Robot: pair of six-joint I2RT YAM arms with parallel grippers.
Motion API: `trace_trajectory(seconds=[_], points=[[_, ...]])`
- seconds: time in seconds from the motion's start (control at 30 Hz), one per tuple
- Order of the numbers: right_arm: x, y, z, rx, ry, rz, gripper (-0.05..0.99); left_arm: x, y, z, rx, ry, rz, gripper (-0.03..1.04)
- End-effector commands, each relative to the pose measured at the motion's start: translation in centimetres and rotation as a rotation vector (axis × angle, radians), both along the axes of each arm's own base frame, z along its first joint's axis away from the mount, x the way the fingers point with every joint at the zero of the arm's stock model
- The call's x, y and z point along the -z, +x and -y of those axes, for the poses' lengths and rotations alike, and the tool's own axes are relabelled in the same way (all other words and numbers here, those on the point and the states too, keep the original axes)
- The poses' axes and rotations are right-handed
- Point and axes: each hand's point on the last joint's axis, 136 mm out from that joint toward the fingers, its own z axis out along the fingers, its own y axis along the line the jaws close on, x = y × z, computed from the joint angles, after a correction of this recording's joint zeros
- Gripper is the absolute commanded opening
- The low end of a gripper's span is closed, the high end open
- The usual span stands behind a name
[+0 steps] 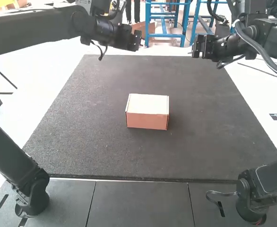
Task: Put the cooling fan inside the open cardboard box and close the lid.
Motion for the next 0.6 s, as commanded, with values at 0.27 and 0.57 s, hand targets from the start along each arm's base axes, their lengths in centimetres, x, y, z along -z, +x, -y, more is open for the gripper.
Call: trace_trajectory(seconds=[0.27,0.57], points=[[-2.3,-3.9,0.7,-0.035,0.015,0.175,0.92,-4.2,-7.5,-2.8,0.112,0.033,0.385,0.97],[-1.1,-7.1,4.6,0.176,0.108,0.279,0.92,-2.9,-12.4,-9.4,-0.093,-0.052,0.589,0.97]])
